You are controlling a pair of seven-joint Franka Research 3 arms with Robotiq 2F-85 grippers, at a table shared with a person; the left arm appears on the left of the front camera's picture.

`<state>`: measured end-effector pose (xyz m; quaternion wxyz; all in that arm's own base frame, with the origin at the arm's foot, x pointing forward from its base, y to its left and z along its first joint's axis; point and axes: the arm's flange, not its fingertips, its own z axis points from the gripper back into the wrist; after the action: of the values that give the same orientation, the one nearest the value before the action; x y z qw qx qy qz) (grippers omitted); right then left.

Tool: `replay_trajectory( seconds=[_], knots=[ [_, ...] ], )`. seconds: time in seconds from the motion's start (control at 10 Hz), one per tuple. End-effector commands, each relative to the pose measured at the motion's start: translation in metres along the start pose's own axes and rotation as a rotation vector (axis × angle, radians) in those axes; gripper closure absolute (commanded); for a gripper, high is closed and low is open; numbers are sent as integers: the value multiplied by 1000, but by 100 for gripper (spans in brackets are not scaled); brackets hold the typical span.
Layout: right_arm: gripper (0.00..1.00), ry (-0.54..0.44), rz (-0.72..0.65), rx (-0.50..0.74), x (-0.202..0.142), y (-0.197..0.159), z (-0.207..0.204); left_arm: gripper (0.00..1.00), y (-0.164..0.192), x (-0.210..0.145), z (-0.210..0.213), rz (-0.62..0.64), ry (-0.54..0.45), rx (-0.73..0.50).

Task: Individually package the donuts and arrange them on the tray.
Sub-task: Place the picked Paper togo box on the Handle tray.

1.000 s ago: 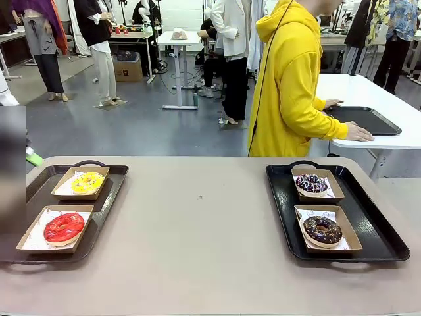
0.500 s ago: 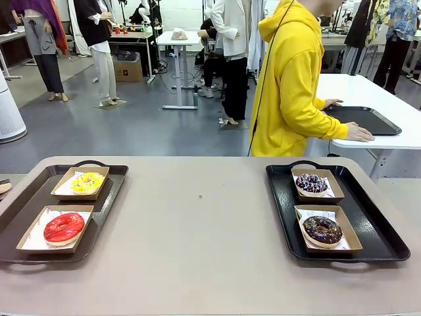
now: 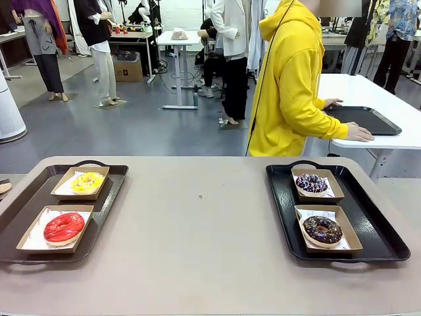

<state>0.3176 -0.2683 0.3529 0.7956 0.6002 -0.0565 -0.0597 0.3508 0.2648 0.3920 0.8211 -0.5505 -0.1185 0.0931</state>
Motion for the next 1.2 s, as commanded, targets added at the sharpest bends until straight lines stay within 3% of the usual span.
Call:
replay_trajectory(
  seconds=[0.0,1.1],
  knots=[
    [0,8,-14,-7,-2,2,1,4,-4,4,-8,-5,15,5],
    [0,8,-14,-7,-2,2,1,4,-4,4,-8,-5,15,5]
  ],
)
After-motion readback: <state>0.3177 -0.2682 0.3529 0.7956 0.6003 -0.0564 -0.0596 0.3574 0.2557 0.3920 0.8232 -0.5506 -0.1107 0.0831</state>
